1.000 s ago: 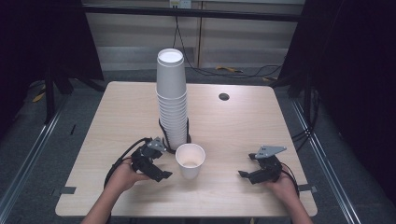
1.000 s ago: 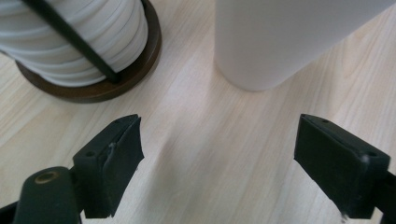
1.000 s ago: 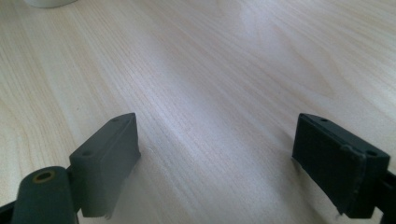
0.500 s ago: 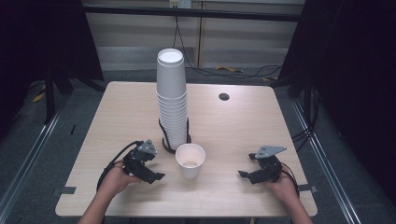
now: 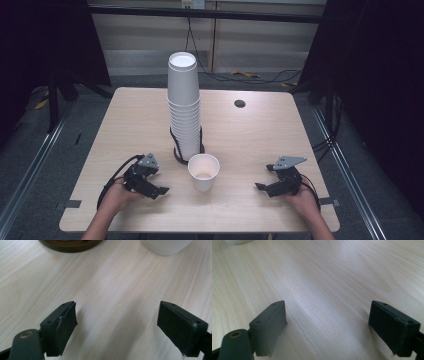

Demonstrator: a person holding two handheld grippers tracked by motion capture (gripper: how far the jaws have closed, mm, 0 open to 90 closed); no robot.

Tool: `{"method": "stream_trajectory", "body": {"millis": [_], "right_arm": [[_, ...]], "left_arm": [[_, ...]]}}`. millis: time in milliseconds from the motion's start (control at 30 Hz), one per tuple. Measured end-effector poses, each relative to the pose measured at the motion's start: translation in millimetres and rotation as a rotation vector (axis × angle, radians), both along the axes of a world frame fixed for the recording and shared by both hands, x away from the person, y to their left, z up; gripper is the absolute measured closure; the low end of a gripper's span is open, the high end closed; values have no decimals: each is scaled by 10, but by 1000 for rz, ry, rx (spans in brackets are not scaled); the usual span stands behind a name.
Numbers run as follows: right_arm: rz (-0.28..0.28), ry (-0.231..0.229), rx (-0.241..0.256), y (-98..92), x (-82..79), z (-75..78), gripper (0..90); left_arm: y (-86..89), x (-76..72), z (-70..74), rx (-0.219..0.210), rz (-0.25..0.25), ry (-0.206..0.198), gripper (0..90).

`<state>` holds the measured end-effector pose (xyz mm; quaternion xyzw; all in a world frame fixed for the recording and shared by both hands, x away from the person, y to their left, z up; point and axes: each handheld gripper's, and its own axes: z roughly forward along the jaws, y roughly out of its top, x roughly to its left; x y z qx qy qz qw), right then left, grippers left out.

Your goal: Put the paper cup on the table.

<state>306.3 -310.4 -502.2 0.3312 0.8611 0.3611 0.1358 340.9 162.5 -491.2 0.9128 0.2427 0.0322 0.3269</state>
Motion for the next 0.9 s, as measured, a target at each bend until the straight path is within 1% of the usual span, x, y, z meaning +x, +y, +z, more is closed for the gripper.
{"method": "stream_trajectory", "body": {"millis": [100,133,167,233,267,300,367,400,433,467,500,567,600,667,767,833,900], "right_arm": [[0,0,0,0,0,0,142],[0,0,0,0,0,0,142],[0,0,0,0,0,0,142],[0,0,0,0,0,0,142],[-1,-1,0,0,0,0,142],[0,0,0,0,0,0,142],[-1,0,0,0,0,0,142],[-1,0,0,0,-1,0,142],[-1,-1,-1,0,-1,0,142],[-1,0,0,0,-1,0,142],[-1,0,0,0,-1,0,142],[-1,-1,-1,1,-1,0,143],[-1,-1,-1,1,-1,0,143],[-1,-1,-1,1,-2,0,143],[-1,-1,-1,1,-2,0,144],[-1,-1,-1,1,-2,0,144],[-2,-1,-1,1,-3,0,144]], "left_arm": [[49,0,-32,-10,14,0,154],[65,1,-36,-5,9,-1,150],[77,-2,-47,-13,7,-5,151],[101,-11,-71,-10,17,-11,150],[125,-9,-81,-5,12,-14,150],[138,-11,-88,-19,23,-14,147],[172,-8,-89,-19,25,-21,147],[185,-11,-93,-21,31,-17,146],[197,-10,-100,-21,27,-24,140],[210,-24,-119,-37,27,-40,135],[216,-28,-127,-43,25,-47,135],[227,-44,-143,-43,18,-62,132],[229,-50,-148,-36,14,-76,128],[233,-54,-162,-50,19,-80,119],[253,-57,-172,-52,26,-89,111],[268,-57,-190,-67,26,-101,99],[279,-61,-212,-87,33,-103,81]]}}
